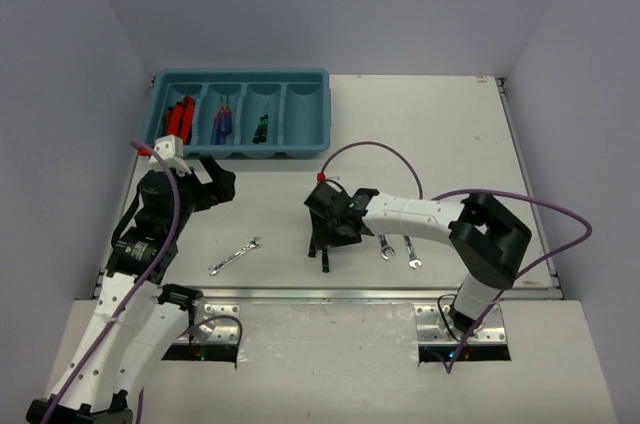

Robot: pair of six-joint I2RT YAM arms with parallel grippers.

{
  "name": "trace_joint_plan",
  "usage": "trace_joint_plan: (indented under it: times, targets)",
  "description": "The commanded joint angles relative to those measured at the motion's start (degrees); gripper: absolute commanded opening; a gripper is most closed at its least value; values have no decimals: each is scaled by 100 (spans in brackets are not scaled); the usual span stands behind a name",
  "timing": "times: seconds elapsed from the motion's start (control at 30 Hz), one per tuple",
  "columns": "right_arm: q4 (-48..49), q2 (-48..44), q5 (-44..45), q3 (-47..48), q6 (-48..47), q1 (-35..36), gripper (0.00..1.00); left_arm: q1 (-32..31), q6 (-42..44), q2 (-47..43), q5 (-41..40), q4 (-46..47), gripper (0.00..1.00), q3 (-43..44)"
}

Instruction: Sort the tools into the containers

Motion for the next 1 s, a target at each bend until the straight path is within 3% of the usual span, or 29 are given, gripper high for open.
trace_joint_plan:
  times: [0.0, 0.23, 0.43, 0.6, 0.67, 0.83, 0.97]
  targets:
    - [63, 186, 185, 292, 233, 49, 58, 4, 96, -83, 155, 324, 100, 24]
    - [103, 587, 65, 380, 224, 49, 51, -13, 105, -144, 198, 333, 100, 6]
    - [-307, 705, 475, 419, 154, 44, 31, -31, 113, -107, 224, 356, 100, -2]
    - [-335, 402, 448, 9, 119, -140, 3, -40, 113, -112, 219, 350, 100, -2]
    - [-325, 113, 448, -114, 94, -197, 0, -40, 127, -108, 309, 364, 100, -2]
    - [-162, -1137, 500, -349, -671, -206, 0, -40, 102, -25, 1387, 354, 100, 167]
    - [828, -2221, 366, -850, -1852, -215, 0, -48, -961, -88, 3019, 1263, 100, -363]
